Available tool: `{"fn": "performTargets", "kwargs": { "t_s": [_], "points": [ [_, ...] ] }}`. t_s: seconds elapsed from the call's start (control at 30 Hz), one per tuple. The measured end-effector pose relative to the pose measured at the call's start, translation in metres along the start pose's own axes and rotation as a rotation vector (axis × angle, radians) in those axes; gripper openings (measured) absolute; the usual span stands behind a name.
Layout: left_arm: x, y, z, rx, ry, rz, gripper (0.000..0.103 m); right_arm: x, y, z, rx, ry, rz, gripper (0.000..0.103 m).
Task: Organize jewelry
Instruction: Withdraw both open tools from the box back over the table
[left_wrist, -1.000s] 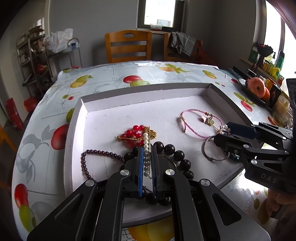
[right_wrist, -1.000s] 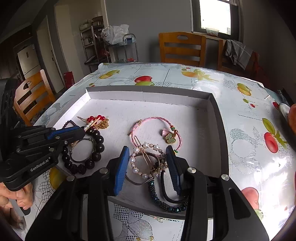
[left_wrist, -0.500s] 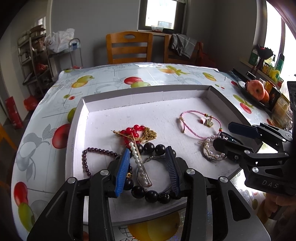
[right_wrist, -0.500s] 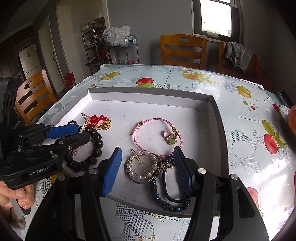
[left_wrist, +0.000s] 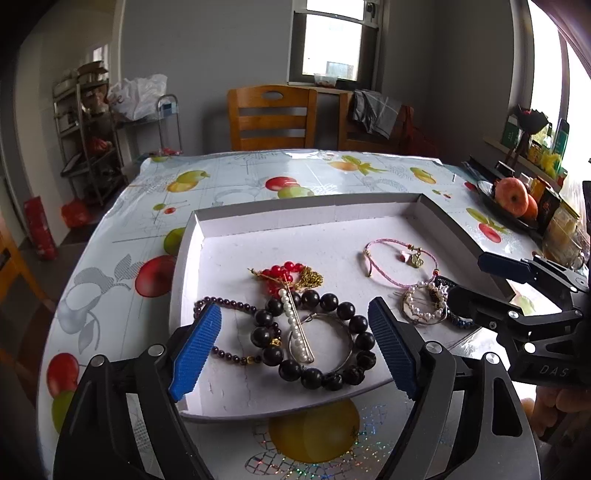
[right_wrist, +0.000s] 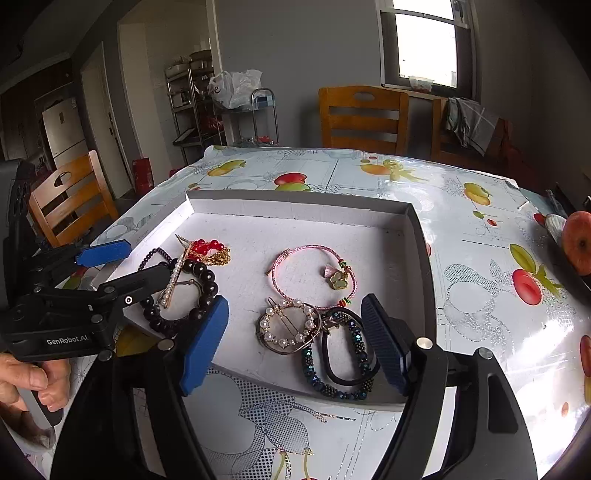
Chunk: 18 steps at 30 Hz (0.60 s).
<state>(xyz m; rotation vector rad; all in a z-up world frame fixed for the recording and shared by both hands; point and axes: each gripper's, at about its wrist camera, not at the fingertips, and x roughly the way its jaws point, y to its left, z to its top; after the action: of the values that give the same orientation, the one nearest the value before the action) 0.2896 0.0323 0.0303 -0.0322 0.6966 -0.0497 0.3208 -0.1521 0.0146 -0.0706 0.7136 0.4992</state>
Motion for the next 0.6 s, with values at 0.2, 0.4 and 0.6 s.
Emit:
{"fn": "performTargets", "kwargs": {
  "t_s": [0.2, 0.4, 0.6],
  "points": [
    [-0.031, -0.005, -0.006, -0.002, -0.071, 0.023, 0.095, -0.036, 0.000, -0.012, 0.015, -0.045, -0.012, 0.085],
    [-0.060, -0.013, -0.030, 0.020, -0.084, 0.026, 0.096, -0.062, 0.009, -0.034, 0.000, -0.055, -0.018, 0.088],
    [-0.092, -0.019, -0.052, 0.012, -0.126, 0.039, 0.096, -0.086, 0.018, -0.046, 0.006, -0.094, -0.012, 0.091]
  ]
}}
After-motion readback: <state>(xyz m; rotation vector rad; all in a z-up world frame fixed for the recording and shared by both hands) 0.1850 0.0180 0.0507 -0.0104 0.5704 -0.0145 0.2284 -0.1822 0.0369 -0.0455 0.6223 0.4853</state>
